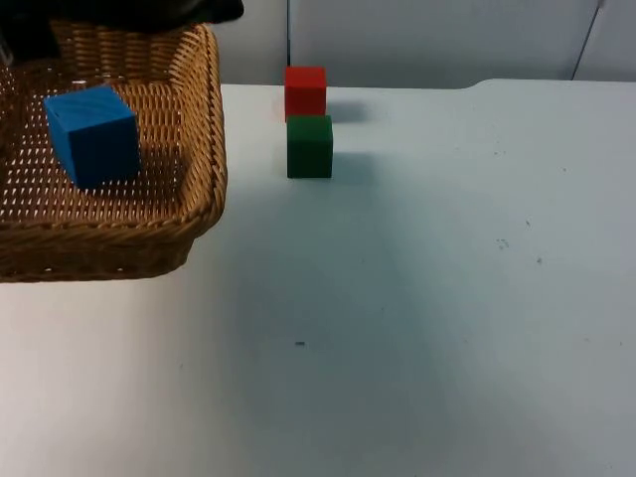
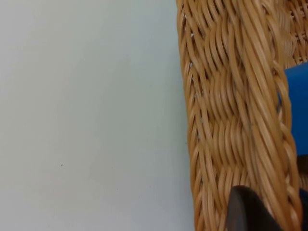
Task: Pick up the basket with the left hand and place the blue cube into the basket with the right hand.
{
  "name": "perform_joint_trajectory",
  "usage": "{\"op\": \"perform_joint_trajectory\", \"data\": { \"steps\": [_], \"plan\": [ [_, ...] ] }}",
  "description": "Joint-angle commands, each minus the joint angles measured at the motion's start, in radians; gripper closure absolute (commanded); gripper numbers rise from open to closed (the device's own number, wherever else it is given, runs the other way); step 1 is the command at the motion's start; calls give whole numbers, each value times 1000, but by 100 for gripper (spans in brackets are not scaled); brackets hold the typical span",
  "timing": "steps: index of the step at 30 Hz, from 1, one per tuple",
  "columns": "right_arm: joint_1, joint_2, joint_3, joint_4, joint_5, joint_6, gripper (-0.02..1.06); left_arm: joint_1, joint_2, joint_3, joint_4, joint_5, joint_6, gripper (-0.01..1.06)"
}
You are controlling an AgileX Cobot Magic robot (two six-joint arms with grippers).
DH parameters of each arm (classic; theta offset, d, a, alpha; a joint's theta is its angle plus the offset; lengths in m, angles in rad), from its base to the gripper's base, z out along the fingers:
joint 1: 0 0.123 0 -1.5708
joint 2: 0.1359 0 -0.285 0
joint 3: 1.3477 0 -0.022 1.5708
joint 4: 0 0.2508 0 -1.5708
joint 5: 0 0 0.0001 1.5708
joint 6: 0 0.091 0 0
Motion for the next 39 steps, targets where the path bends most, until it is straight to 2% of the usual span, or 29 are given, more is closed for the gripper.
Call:
{"op": "perform_joint_trajectory", "data": {
  "steps": [1,4,7,12,16,21,22,23,28,29,33,39],
  "plan": [
    [3,-35,-9,-14,26,-33,0,-7,-6,-2,-33,31,4,105],
    [3,-72,-6,-14,48,-74,1,-7,-6,-2,-33,31,13,105],
    [3,-133,-6,-14,108,-129,1,-7,-6,-2,-33,31,15,105],
    [3,-185,11,-14,143,-164,1,-7,-6,-2,-33,25,17,105],
    [7,-294,161,-36,49,-174,1,-7,-6,-2,-33,24,24,105],
    [7,-396,316,-37,-26,-174,1,-7,5,-2,-34,19,26,105],
    [7,-442,404,-35,-67,-174,1,-7,14,-2,-34,8,40,105],
    [7,-442,404,-35,-67,-174,1,-7,14,-2,-34,8,40,105],
    [7,-642,690,-32,-233,-147,2,-7,55,-2,-70,-8,111,105],
    [7,-642,690,-32,-233,-147,2,-7,55,-2,-70,-8,111,105],
    [7,-775,845,-9,-274,-147,2,-7,104,-2,-106,-22,154,105],
    [7,-889,953,-9,-276,-150,2,-7,157,-2,-185,-43,240,105]
  ]
}}
